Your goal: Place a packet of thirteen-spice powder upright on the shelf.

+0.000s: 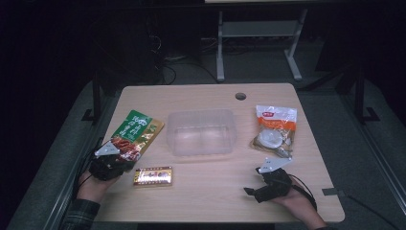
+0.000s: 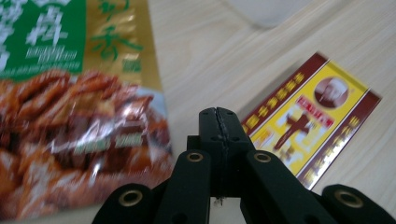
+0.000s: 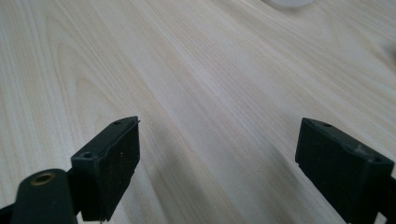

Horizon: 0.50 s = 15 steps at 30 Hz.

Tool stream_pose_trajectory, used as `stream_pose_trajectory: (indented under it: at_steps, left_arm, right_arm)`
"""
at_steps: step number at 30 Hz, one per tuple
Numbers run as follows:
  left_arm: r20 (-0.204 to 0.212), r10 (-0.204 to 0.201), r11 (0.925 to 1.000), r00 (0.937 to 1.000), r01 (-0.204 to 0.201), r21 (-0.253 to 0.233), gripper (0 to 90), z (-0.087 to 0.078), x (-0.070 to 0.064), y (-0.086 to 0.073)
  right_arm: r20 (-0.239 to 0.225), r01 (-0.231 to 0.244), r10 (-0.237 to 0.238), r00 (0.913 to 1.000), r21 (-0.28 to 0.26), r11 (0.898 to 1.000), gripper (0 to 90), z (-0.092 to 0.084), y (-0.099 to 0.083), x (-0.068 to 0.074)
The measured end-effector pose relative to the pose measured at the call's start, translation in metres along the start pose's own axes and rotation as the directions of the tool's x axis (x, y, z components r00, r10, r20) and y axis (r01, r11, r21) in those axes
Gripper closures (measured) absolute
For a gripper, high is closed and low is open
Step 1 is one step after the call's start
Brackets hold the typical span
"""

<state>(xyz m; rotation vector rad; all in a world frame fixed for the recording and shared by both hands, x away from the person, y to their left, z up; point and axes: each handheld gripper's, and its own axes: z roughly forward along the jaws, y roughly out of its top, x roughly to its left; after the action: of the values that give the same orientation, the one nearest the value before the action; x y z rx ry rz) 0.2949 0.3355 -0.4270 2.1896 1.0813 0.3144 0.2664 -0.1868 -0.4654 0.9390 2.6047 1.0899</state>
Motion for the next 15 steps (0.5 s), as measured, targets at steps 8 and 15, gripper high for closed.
stream_pose_trajectory:
  at_steps: [8, 15]
  left_arm:
    - [0.006, -0.024, 0.9976, 0.9997, 0.023, 0.065, 89.9, 0.007, -0.001, -0.012]
    - [0.045, -0.014, 0.9956, 0.9989, 0.010, 0.094, 89.9, 0.014, -0.008, -0.011]
  right_arm:
    - [0.000, 0.001, -0.001, 1.0000, 0.001, 1.000, 13.4, 0.000, 0.000, -0.001]
    - [0.001, 0.001, -0.001, 1.0000, 0.000, 1.000, 13.3, 0.000, 0.000, 0.000]
